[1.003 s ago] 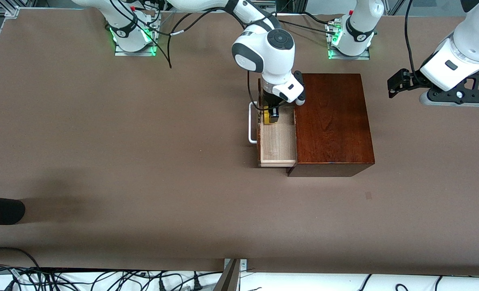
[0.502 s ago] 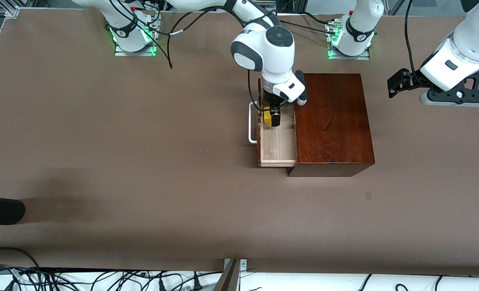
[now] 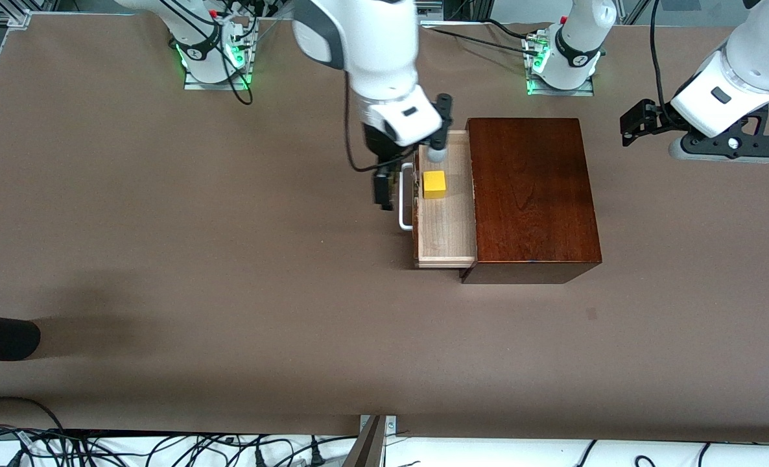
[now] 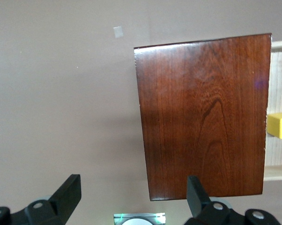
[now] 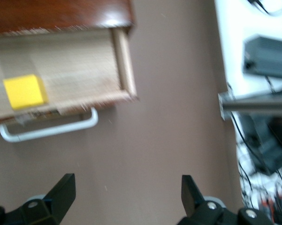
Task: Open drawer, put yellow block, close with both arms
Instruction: 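Raise the right gripper away while the left gripper reaches the drawer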
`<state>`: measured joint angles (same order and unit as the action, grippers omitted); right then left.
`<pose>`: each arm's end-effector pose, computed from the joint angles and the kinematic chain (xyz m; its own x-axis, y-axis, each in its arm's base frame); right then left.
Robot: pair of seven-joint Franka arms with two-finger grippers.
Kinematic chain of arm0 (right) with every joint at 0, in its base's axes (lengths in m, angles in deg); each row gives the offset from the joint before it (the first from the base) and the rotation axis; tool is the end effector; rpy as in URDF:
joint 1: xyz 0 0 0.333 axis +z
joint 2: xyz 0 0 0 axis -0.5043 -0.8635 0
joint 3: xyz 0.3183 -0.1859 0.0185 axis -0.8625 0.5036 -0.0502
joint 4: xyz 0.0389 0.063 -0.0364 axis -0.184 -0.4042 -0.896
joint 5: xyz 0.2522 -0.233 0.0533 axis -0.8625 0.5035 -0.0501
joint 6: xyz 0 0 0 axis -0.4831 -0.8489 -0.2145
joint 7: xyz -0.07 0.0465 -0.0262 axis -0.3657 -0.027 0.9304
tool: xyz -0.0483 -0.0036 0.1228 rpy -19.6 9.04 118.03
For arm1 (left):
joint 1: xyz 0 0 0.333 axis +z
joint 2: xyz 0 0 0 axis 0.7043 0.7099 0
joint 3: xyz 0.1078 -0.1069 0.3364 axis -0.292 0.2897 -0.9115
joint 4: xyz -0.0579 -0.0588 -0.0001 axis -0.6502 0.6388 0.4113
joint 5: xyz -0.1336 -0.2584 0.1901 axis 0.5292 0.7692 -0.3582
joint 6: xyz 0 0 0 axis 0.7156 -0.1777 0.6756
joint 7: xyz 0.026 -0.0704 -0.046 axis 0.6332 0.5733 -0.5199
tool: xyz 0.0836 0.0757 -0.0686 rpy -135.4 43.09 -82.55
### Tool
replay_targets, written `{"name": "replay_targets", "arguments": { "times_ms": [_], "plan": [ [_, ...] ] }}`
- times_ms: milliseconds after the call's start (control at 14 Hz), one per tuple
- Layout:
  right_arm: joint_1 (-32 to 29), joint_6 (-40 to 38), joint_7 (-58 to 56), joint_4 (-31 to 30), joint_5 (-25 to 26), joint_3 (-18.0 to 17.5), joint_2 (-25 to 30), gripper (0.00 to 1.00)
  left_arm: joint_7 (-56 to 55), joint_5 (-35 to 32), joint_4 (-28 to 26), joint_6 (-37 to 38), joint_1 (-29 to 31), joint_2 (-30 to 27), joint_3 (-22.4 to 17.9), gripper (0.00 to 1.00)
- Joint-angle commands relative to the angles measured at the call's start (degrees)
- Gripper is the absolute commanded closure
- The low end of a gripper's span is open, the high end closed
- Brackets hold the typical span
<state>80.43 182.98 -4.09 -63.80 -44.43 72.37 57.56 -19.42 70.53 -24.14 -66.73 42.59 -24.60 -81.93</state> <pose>0.5201 0.4872 0.5743 0.2018 0.9740 0.1027 0.9283 -0.2237 0.2971 0.4809 -0.0800 0.6387 0.9857 -0.0976 -0.1375 -0.1046 -0.9935 -0.0446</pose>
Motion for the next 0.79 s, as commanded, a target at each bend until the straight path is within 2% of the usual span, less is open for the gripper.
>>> {"name": "replay_targets", "arguments": {
  "times_ms": [0, 287, 502, 645, 717],
  "plan": [
    [-2.8, -2.7, -0.4, -2.7, -2.6, 2.5, 5.2, 0.00, 9.0, 3.9, 2.0, 1.6, -0.1, 1.6, 0.1, 0.00],
    [-8.7, -2.8, -0.1, -2.7, -13.7, 8.3, 6.1, 0.00, 21.8, 10.6, 1.9, 3.7, -0.3, 4.3, 0.3, 0.00],
    [-9.1, -4.5, 0.1, -3.7, -16.0, 13.1, 7.0, 0.00, 27.0, 15.5, 2.0, 3.1, -1.4, 7.9, 3.4, 0.00],
    [-12.8, -6.1, 1.9, -8.2, -21.1, 13.2, 10.7, 0.00, 27.2, 16.4, 5.3, 3.0, -2.4, 12.4, 7.6, 0.00],
    [-14.5, -5.6, 2.8, -12.0, -21.4, 12.3, 13.5, 0.00, 27.1, 16.2, 8.1, 3.0, -3.4, 15.3, 9.7, 0.00]
  ]
}}
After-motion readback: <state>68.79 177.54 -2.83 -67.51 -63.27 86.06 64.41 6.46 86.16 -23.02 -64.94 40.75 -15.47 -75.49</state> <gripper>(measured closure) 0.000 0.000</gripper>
